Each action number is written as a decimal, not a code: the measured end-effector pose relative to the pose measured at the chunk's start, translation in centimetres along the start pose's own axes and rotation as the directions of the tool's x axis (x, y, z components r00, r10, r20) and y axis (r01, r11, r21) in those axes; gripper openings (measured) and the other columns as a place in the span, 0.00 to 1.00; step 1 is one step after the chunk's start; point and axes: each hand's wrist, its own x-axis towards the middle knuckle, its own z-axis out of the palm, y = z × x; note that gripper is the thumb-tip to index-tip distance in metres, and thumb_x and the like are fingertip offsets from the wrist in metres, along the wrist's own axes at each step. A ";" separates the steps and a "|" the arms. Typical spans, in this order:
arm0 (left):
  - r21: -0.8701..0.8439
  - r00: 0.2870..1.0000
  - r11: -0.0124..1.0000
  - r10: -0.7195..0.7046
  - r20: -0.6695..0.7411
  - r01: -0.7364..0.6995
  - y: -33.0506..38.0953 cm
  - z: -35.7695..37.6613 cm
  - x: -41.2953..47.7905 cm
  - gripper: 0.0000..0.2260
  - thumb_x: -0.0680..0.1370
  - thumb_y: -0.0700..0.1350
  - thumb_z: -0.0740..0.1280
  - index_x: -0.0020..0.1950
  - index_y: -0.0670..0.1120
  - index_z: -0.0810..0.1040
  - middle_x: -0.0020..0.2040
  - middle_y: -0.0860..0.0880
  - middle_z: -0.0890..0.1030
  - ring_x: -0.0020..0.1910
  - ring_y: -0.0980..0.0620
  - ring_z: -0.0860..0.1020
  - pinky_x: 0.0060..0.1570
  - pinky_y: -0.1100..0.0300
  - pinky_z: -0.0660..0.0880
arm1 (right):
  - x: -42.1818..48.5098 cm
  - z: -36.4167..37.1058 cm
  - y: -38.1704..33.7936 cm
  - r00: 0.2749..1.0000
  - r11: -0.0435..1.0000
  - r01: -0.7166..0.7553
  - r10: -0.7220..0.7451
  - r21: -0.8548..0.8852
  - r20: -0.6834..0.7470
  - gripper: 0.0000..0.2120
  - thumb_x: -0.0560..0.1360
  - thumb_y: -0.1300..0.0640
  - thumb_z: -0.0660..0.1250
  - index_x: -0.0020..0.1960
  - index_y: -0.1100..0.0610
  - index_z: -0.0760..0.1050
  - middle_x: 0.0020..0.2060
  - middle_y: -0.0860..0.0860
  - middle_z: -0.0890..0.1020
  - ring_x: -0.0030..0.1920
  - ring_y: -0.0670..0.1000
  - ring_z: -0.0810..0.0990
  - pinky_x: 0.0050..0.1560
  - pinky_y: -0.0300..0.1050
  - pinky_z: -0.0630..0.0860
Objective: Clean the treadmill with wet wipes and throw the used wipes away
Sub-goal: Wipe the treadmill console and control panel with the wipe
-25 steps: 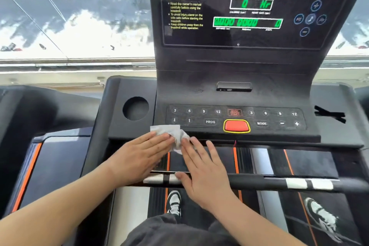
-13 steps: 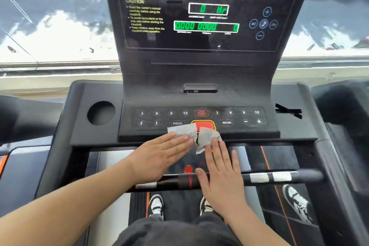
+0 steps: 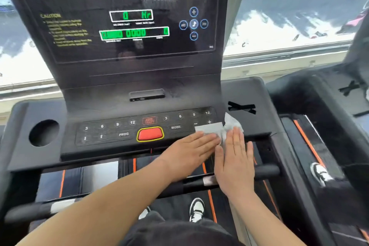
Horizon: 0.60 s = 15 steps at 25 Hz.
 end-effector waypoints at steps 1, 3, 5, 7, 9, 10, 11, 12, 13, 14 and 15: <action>0.017 1.000 1.000 0.020 0.007 -0.020 0.5 -0.2 1.6 0.25 0.79 0.45 0.57 0.77 0.44 0.71 0.80 0.46 0.66 0.80 0.46 0.60 0.79 0.47 0.57 | 0.4 -0.2 1.1 0.999 0.999 0.042 -0.042 -0.011 -0.032 0.29 0.83 0.48 0.51 0.78 0.63 0.64 0.79 0.58 0.64 0.80 0.55 0.59 0.79 0.62 0.54; 0.034 0.999 0.998 0.043 0.033 -0.044 1.5 -1.0 4.3 0.24 0.79 0.47 0.57 0.74 0.48 0.75 0.78 0.49 0.69 0.79 0.48 0.63 0.79 0.48 0.57 | 1.3 -1.1 3.1 0.992 0.994 0.098 -0.101 -0.039 -0.078 0.26 0.81 0.52 0.54 0.74 0.63 0.71 0.75 0.57 0.71 0.79 0.55 0.63 0.78 0.64 0.56; 0.061 0.997 0.997 0.033 0.071 -0.037 2.2 -1.7 6.3 0.25 0.80 0.47 0.54 0.76 0.49 0.71 0.80 0.50 0.66 0.80 0.48 0.61 0.80 0.48 0.55 | 2.8 -2.1 4.8 0.990 0.990 0.121 -0.126 -0.078 -0.065 0.25 0.79 0.54 0.55 0.71 0.60 0.75 0.74 0.55 0.73 0.79 0.54 0.64 0.78 0.65 0.55; 0.051 0.996 0.999 0.000 0.085 -0.004 2.6 -2.3 7.8 0.25 0.81 0.47 0.53 0.79 0.47 0.65 0.82 0.48 0.61 0.81 0.47 0.57 0.80 0.48 0.51 | 4.5 -3.3 6.4 0.991 0.979 0.131 -0.134 -0.157 -0.010 0.26 0.79 0.52 0.53 0.71 0.59 0.76 0.74 0.54 0.74 0.79 0.54 0.64 0.79 0.64 0.53; -0.005 0.989 0.993 -0.117 0.089 0.118 3.2 -2.9 8.9 0.27 0.82 0.47 0.53 0.82 0.44 0.58 0.83 0.45 0.57 0.82 0.45 0.55 0.80 0.47 0.46 | 5.8 -4.2 7.6 0.993 0.968 0.112 -0.102 -0.223 0.054 0.29 0.79 0.49 0.49 0.74 0.58 0.73 0.75 0.53 0.71 0.80 0.53 0.62 0.80 0.63 0.51; -0.039 0.975 0.979 -0.194 0.108 0.199 3.5 -3.2 9.4 0.28 0.82 0.47 0.52 0.83 0.43 0.54 0.83 0.43 0.54 0.82 0.44 0.52 0.79 0.47 0.43 | 6.3 -4.5 8.1 0.993 0.966 0.099 -0.080 -0.239 0.090 0.30 0.79 0.48 0.47 0.75 0.58 0.71 0.76 0.53 0.69 0.80 0.53 0.60 0.80 0.63 0.50; -0.076 0.957 0.960 -0.260 0.132 0.271 3.8 -3.4 10.0 0.29 0.83 0.48 0.52 0.83 0.42 0.50 0.84 0.42 0.51 0.83 0.43 0.49 0.79 0.47 0.40 | 6.7 -4.7 8.5 0.991 0.966 0.086 -0.056 -0.245 0.124 0.32 0.79 0.47 0.44 0.77 0.58 0.69 0.77 0.53 0.67 0.81 0.52 0.59 0.80 0.62 0.49; -0.112 0.941 0.941 -0.303 0.150 0.321 3.8 -3.6 10.6 0.30 0.84 0.50 0.51 0.83 0.42 0.47 0.84 0.42 0.47 0.83 0.43 0.46 0.78 0.47 0.38 | 7.3 -4.8 8.7 0.988 0.968 0.071 -0.035 -0.241 0.153 0.34 0.79 0.46 0.42 0.78 0.58 0.67 0.78 0.53 0.65 0.81 0.52 0.57 0.80 0.61 0.49; -0.148 0.930 0.924 -0.328 0.165 0.352 3.6 -3.8 11.2 0.30 0.85 0.52 0.50 0.83 0.42 0.45 0.84 0.43 0.45 0.83 0.44 0.44 0.79 0.47 0.37 | 7.9 -4.9 9.0 0.983 0.971 0.064 -0.022 -0.228 0.182 0.35 0.79 0.45 0.40 0.79 0.57 0.64 0.79 0.53 0.63 0.82 0.52 0.55 0.80 0.61 0.48; -0.171 0.923 0.914 -0.337 0.186 0.368 3.1 -4.0 11.8 0.29 0.86 0.53 0.48 0.83 0.42 0.44 0.84 0.43 0.43 0.83 0.44 0.42 0.80 0.47 0.38 | 8.6 -5.1 9.2 0.976 0.975 0.066 -0.020 -0.211 0.216 0.36 0.78 0.44 0.38 0.80 0.57 0.62 0.80 0.52 0.61 0.82 0.52 0.52 0.81 0.60 0.48; -0.183 0.918 0.907 -0.342 0.201 0.379 2.4 -4.3 12.4 0.29 0.86 0.53 0.46 0.83 0.42 0.43 0.84 0.43 0.42 0.83 0.44 0.42 0.80 0.47 0.39 | 9.4 -5.2 9.4 0.969 0.978 0.067 -0.016 -0.196 0.248 0.37 0.78 0.43 0.36 0.81 0.56 0.60 0.81 0.51 0.58 0.82 0.51 0.50 0.81 0.60 0.47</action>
